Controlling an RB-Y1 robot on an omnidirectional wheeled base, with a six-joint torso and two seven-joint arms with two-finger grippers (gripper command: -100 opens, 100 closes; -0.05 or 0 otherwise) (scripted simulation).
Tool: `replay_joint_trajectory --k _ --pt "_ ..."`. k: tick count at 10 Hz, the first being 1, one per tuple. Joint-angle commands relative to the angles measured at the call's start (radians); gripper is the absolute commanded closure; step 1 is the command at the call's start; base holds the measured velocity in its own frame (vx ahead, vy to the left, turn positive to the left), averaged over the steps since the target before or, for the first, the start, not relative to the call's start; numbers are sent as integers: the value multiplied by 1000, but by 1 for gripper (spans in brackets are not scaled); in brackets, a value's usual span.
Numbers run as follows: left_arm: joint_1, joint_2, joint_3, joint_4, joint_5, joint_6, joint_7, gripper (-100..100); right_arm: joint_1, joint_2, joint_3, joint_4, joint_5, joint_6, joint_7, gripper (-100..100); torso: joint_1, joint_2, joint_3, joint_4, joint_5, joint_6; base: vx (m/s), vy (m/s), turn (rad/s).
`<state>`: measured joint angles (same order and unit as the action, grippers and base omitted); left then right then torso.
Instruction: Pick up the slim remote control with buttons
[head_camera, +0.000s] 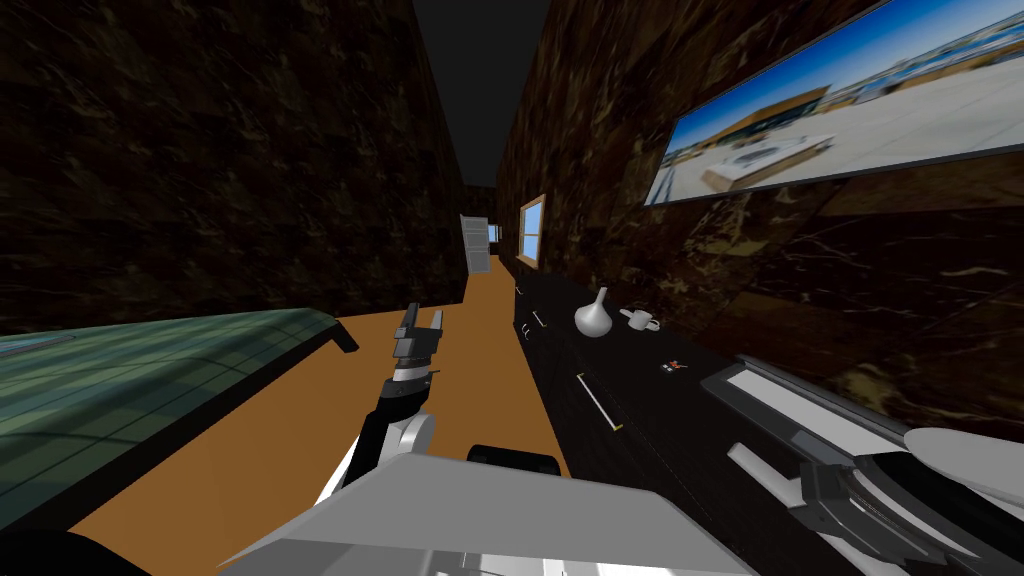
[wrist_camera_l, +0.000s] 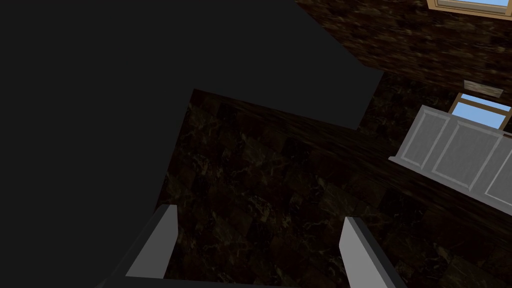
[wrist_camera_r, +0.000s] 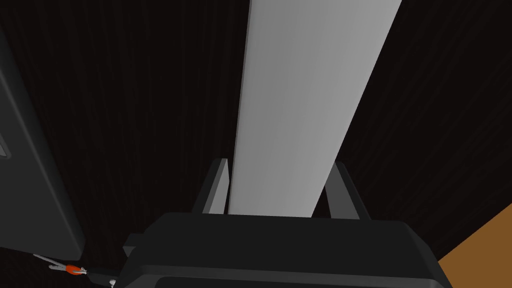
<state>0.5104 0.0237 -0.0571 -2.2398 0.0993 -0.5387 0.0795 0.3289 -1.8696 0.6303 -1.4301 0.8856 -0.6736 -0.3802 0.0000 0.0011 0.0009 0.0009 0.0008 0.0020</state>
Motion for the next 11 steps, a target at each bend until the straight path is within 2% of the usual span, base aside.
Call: replay_joint_trajectory --k 1,2,3,4,5,6,7,8,9,10,11 --pt "0 0 0 0 0 0 0 0 6 -20 7 -40 -10 21 -13 100 0 0 0 0 0 0 -2 -31 3" --pt "0 0 0 0 0 0 0 0 17 -53 20 -77 -27 54 -30 100 0 0 0 0 0 0 -4 -35 4" --pt "0 0 0 0 0 0 0 0 17 -53 20 -89 -27 54 -30 100 0 0 0 0 0 0 -5 -36 3" --pt "0 0 0 0 0 0 0 0 28 -86 33 -128 -45 86 -47 100 0 0 0 0 0 0 -12 -39 8" --pt "0 0 0 0 0 0 0 0 28 -86 33 -138 -45 86 -47 100 0 0 0 0 0 1 -9 -37 -1" --pt "0 0 0 0 0 0 0 0 39 -119 45 -172 -62 119 -64 100 0 0 0 0 0 0 -4 -48 5" --pt "0 0 0 0 0 0 0 0 39 -119 45 -187 -62 119 -64 100 0 0 0 0 0 1 -2 -40 1" --pt "0 0 0 0 0 0 0 0 49 -153 58 -224 -79 152 -81 100 0 0 0 0 0 1 -1 -45 6" --pt "0 0 0 0 0 0 0 0 49 -153 58 -236 -79 152 -81 100 0 0 0 0 0 1 -3 -34 3" --pt "0 0 0 0 0 0 0 0 48 -146 53 -224 -70 144 -84 100 1 0 0 0 0 1 -2 -10 2" --pt "0 0 0 0 0 0 0 0 48 -147 53 -226 -71 146 -85 0 2 0 0 0 1 1 0 0 0"
